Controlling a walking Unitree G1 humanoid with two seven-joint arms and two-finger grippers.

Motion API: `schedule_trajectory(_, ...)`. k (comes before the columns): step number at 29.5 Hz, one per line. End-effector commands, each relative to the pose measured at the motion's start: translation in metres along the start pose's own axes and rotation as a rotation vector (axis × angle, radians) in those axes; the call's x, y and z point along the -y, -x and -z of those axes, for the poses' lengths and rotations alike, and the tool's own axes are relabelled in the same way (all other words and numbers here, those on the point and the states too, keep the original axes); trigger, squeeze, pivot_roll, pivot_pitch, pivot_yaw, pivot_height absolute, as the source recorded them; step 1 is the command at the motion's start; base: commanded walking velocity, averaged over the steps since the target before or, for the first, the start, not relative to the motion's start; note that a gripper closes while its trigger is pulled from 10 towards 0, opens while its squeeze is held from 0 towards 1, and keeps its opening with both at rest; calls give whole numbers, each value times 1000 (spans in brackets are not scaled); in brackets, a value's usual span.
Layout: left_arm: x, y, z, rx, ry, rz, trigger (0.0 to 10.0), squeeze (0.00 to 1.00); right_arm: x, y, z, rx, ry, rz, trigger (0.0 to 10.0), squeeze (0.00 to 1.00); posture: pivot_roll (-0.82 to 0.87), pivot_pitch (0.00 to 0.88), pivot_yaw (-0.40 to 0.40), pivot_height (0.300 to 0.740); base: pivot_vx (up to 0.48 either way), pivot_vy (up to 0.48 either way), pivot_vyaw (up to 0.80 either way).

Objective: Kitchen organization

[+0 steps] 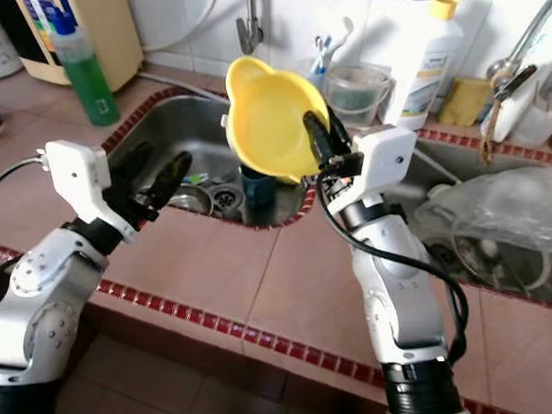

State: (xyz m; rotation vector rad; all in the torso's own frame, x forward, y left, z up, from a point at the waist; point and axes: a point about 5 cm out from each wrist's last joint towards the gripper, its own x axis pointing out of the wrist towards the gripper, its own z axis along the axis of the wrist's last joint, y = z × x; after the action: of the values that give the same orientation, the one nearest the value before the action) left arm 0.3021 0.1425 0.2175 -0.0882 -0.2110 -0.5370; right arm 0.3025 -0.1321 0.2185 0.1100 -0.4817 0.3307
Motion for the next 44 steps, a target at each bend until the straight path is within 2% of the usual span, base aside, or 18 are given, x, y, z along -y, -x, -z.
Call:
schedule_trajectory(1, -2, 1, 0, -8, -12, 1, 10000, 0, -4, -3, -9, 42, 8, -18, 10000, 0, -69, 100, 1, 740, 0, 285, 0)
schedule_trajectory(21, 0, -1, 1, -16, -23, 33, 10000, 0, -8, 0, -7, 37, 12, -16, 10000, 0, -69, 96, 9, 740, 0, 386, 0)
schedule_trajectory(26, 2, -1, 2, -13, -51, 40, 10000, 0, -6, 1, -4, 23, 18, -3, 10000, 0, -70, 106, 8, 740, 0, 0, 0)
schedule_trajectory(30, 6, 2, 4, -16, -111, 64, 10000, 0, -5, 2, 0, -2, 18, 7, 10000, 0, -68, 109, 4, 740, 0, 0, 0)
schedule_trajectory(38, 12, 7, 13, -46, -125, 96, 10000, 0, -4, 0, 2, -15, 12, 8, 10000, 0, -58, 114, -11, 740, 0, 0, -800)
schedule_trajectory(44, 9, 8, 14, -53, -121, 87, 10000, 0, -4, -2, 3, -20, 13, 8, 10000, 0, -56, 114, -11, 740, 0, 0, -800)
